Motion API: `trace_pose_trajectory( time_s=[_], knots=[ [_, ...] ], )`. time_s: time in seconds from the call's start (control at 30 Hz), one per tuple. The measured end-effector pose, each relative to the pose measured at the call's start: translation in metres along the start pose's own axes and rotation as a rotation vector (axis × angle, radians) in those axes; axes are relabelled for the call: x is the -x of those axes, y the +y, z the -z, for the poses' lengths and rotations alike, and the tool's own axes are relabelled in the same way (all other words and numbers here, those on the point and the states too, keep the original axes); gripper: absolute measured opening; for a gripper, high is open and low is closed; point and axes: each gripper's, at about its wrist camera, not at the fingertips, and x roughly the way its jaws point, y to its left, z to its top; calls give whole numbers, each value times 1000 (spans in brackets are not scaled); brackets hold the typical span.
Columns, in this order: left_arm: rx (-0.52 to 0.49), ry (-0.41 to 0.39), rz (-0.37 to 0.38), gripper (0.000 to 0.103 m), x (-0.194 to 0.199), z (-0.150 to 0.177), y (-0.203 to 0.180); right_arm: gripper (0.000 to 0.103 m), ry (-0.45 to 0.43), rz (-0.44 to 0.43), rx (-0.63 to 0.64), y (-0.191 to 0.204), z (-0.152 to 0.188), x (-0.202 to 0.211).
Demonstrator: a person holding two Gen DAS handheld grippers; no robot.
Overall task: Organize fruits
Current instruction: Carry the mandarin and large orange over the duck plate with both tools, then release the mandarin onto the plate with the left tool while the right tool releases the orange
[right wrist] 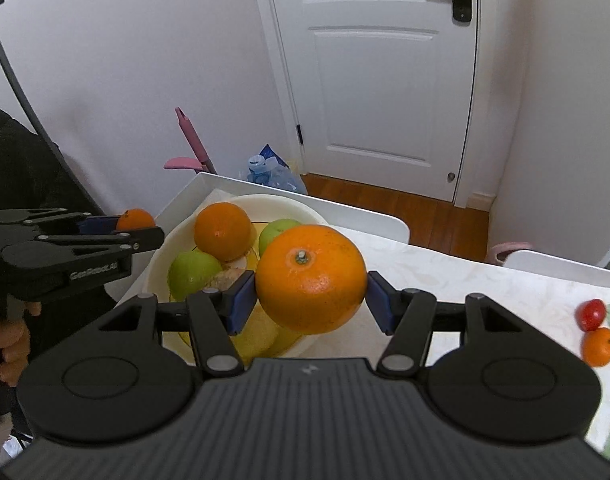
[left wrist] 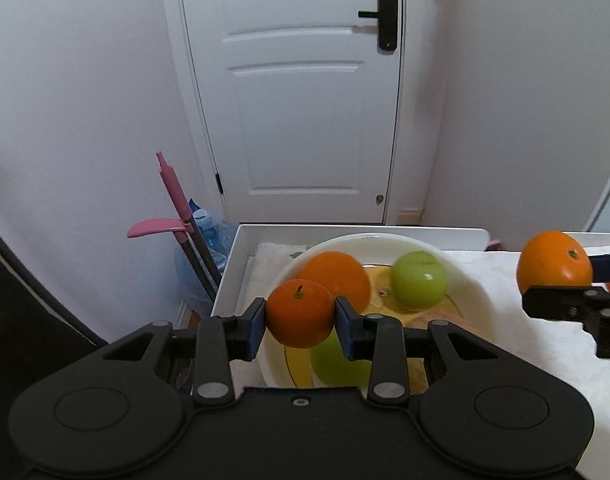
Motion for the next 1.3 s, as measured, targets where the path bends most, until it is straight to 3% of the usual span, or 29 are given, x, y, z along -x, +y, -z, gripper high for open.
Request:
trace_pose_trajectory(
  time_s=[0.47,0.53,0.6,0.63,1.0,1.3],
  knots=[
    [5,81,44,41,-40,-5,11,74,32,18,-35,4,0,-31],
    [2,79,42,51,-39,-6,11,74,34,18,-37,3,0,-31],
    [9,66,37,83,-36,-6,12,74,33,20,-40,4,-1,-30],
    [14,51,40,85,-32,-6,13,74,33,20,-41,4,-2,-30],
    [8,27,32,86,4,5,8,74,33,-9,-71,-3,-9,-28],
    [14,29,32,86,18,19,3,74,63,-14,-92,-9,-9,-53]
  ],
)
